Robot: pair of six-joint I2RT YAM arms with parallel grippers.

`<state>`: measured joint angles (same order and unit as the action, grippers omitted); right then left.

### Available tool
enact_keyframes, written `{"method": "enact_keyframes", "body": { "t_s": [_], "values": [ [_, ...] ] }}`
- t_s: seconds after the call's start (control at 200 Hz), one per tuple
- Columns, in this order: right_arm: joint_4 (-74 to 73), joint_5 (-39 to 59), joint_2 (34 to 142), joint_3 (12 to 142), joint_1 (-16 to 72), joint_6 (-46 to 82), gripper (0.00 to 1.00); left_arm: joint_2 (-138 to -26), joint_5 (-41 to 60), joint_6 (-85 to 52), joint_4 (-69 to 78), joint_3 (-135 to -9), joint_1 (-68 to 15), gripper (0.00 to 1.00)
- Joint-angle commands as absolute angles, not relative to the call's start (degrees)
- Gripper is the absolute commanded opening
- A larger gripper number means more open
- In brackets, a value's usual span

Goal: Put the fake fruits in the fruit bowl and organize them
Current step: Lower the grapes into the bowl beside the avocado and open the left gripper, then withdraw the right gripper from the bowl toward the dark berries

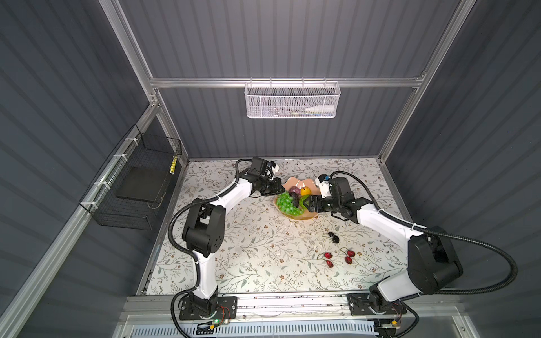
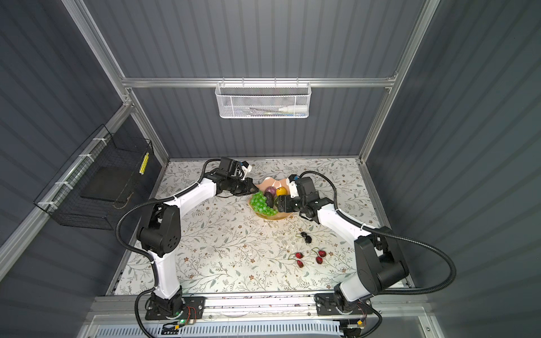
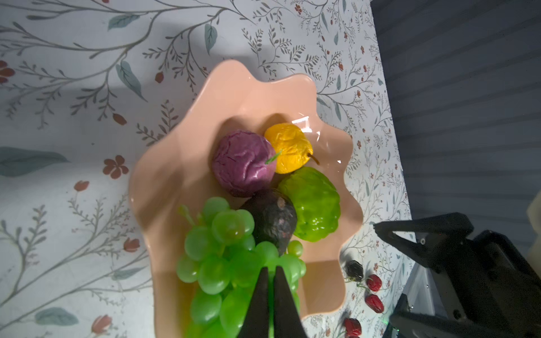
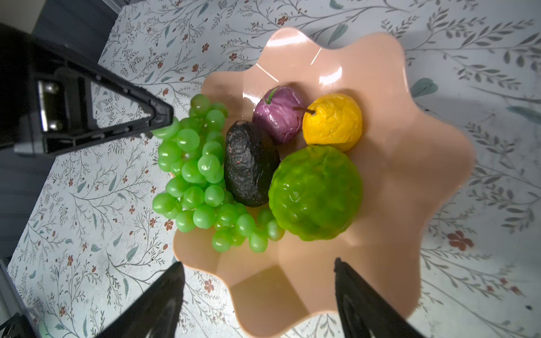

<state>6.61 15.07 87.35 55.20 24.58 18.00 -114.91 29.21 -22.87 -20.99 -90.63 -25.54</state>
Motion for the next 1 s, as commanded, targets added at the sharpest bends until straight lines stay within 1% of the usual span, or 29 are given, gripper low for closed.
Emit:
{"method": "enact_keyframes", "body": {
  "t_s": [0.0,0.07,0.145,0.26,0.34,0.385,0.465,0.53,0.635,0.725,0.835,0.925,0.996],
  "values": [
    [5.34,17.13,88.4,56.47,25.18,18.72,0.8,-117.3,30.94,-20.61,-22.34,-94.82,-25.14,0.09],
    [4.92,17.38,88.69,56.26,25.26,19.03,0.8,-118.87,30.91,-20.55,-22.46,-96.17,-24.9,0.12],
    [4.83,17.57,88.77,56.25,25.33,19.12,0.8,-120.52,31.27,-20.61,-22.24,-97.47,-24.7,0.19],
    [4.9,17.71,88.47,56.34,25.34,19.25,0.8,-122.67,31.87,-20.53,-22.41,-99.64,-24.61,0.38],
    [4.99,17.58,87.9,56.25,25.46,19.34,0.8,-123.32,31.28,-20.02,-22.31,-100.77,-24.61,0.46],
    [5.06,17.58,87.57,56.32,25.43,19.34,0.8,-123.5,31.03,-19.96,-22.16,-101.52,-24.52,0.52],
    [5.74,17.34,86.94,56.6,25.48,19.34,0.8,-123.04,28.5,-18.89,-24.1,-102.74,-24.5,0.56],
    [6.22,16.82,86.02,56.36,25.49,19.34,0.8,-121.67,22.91,-17.06,-27.16,-102.6,-24.52,0.57],
    [6.5,15.89,84.2,55.49,25.48,19.43,0.8,-118.49,15.0,-16.52,-30.82,-100.32,-24.48,0.56],
    [6.68,15.39,83.11,54.64,25.49,19.6,0.8,-115.48,13.2,-17.21,-31.62,-97.26,-24.46,0.53],
    [7.02,15.12,82.21,53.89,25.49,19.77,0.79,-113.43,11.48,-18.69,-31.17,-93.82,-24.43,0.38],
    [7.32,15.01,81.59,53.29,25.48,19.82,0.79,-113.03,12.79,-19.83,-29.27,-91.7,-24.45,0.27],
    [7.73,14.62,81.05,52.85,25.49,19.69,0.79,-113.2,15.05,-20.85,-27.3,-90.39,-24.47,0.23]
  ]
}}
